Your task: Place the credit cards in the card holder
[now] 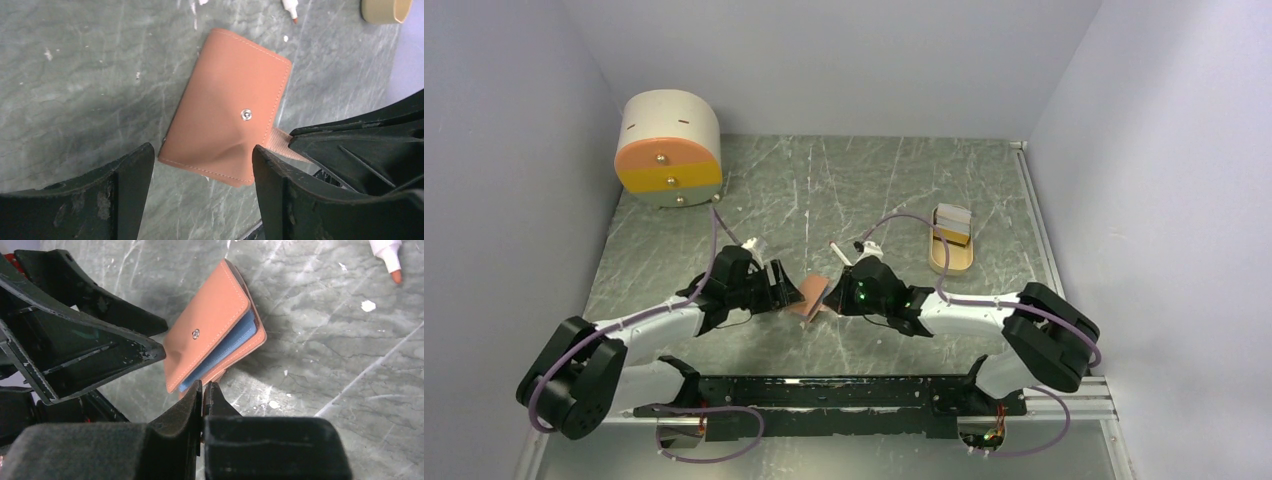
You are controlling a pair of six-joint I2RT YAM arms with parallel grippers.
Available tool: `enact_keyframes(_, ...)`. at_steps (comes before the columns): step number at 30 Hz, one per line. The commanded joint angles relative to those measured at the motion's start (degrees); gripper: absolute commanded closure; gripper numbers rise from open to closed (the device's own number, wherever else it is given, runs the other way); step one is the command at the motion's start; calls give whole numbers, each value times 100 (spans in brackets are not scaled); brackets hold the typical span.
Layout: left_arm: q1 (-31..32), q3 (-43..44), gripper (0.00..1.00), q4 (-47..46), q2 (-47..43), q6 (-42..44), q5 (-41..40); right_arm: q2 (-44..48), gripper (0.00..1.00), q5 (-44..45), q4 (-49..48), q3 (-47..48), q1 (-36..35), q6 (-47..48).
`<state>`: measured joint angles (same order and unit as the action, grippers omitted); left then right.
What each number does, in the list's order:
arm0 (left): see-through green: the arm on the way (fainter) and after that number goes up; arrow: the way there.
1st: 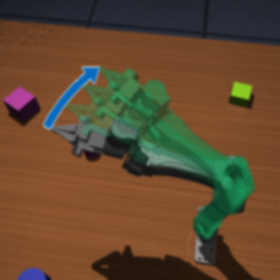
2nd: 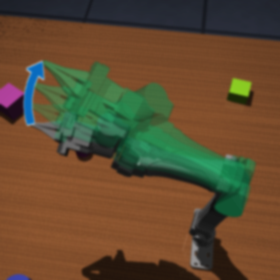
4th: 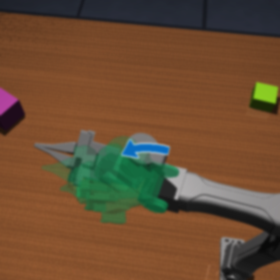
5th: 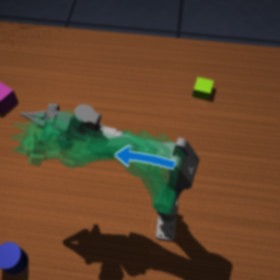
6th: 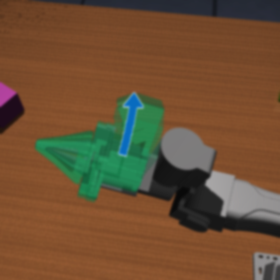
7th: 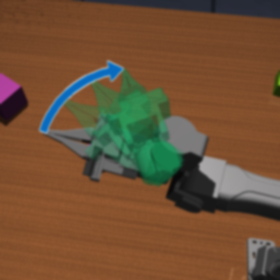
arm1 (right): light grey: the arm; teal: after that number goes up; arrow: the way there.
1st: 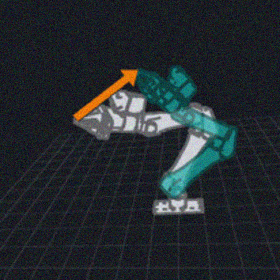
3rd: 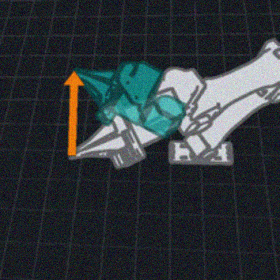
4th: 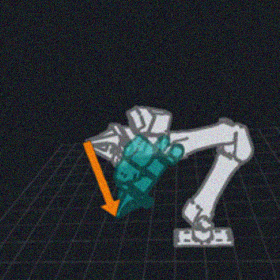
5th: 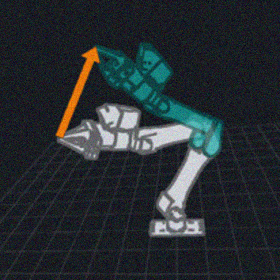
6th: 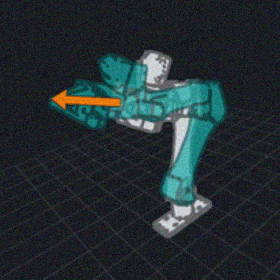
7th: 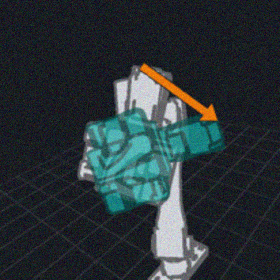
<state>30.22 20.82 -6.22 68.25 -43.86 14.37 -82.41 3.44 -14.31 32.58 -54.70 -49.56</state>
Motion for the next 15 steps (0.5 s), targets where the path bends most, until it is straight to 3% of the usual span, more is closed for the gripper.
enact_keyframes(1,26,76,24,-292,-187,228,432,219,100,-173,-26,225,21,176)
enact_keyframes(8,23,152,21,174,-885,609,23,434,100,-625,-282,390,17,-10)
enact_keyframes(15,10,239,19,264,-758,725,62,119,100,-732,-214,709,61,75)
